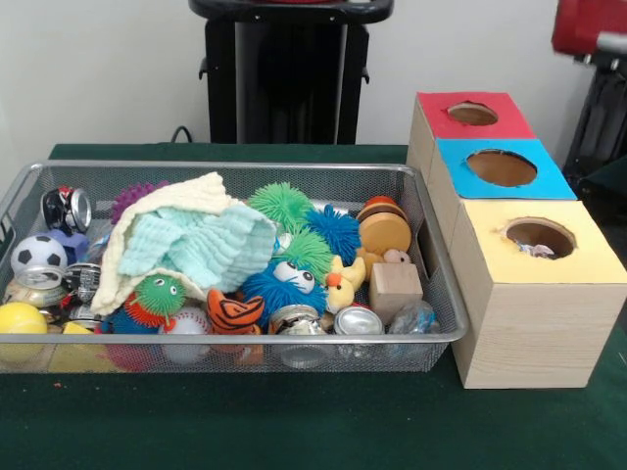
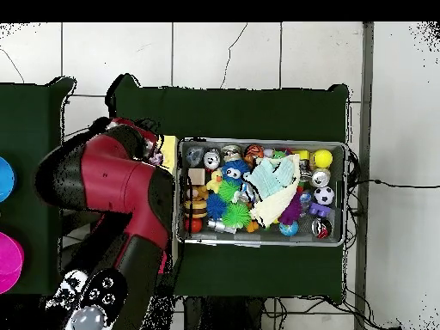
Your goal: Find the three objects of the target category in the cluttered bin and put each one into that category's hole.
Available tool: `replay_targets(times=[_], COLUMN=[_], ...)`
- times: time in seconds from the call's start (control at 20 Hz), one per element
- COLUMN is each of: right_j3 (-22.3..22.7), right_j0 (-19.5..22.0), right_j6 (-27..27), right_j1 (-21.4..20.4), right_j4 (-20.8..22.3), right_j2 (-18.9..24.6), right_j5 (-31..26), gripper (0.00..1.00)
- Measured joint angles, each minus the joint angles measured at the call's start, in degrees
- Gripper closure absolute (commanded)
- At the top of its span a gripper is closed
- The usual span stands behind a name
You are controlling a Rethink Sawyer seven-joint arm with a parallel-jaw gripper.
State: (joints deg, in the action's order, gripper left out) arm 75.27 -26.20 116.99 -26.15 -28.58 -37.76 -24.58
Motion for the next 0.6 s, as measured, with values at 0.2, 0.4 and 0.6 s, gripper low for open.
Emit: replay_targets(times=[0.2,0.4,0.6], right_j3=[-0.29,-0.29,-0.27], right_j0=[-0.15,-0.14,-0.15], right_j6=[0.0,0.0,0.0], right_j1=[-2.73,-4.73,-5.72], right_j4=[0.86,1.7,2.34], right_j2=[-1.73,-2.33,-2.33], right_j5=[-0.01,0.0,-0.01], gripper=[1.0,1.0,1.0])
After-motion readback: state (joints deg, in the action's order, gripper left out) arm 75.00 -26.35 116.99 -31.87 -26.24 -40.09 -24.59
